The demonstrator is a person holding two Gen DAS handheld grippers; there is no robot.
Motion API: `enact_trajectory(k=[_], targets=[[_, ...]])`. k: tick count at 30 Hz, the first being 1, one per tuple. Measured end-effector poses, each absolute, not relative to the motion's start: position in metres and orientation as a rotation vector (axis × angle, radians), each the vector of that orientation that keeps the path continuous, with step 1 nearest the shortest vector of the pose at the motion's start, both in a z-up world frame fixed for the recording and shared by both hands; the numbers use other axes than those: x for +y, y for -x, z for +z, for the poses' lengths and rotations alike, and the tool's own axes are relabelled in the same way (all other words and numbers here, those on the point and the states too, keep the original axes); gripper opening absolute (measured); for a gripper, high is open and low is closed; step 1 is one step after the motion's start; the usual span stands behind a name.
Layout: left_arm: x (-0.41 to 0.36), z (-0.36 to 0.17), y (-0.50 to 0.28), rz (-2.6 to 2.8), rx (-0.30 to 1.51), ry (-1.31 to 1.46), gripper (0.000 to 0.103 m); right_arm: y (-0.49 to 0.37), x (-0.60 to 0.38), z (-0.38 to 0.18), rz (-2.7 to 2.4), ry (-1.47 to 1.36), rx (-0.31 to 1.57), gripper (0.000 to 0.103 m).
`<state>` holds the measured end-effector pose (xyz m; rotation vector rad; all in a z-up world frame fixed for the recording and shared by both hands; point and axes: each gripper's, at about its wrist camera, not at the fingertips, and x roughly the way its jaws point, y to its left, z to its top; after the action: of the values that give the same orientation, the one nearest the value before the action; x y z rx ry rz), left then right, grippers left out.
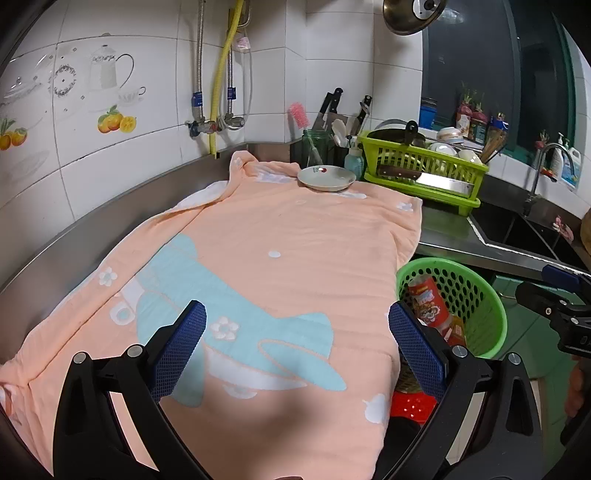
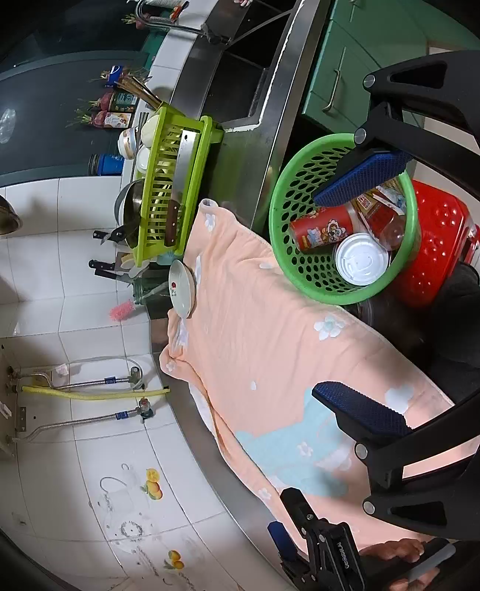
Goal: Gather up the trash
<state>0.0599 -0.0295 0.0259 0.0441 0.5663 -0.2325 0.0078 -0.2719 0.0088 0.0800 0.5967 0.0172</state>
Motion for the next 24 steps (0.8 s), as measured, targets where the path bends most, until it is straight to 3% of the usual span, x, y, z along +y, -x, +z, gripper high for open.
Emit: enact_trajectory(k=[24], targets=[[-0.0255, 0.0240, -0.0601, -0.220, 0.567, -0.027, 0.098, -0.0071, -0.2661, 0.0091, 0.026, -0.085, 0.593, 0.092]])
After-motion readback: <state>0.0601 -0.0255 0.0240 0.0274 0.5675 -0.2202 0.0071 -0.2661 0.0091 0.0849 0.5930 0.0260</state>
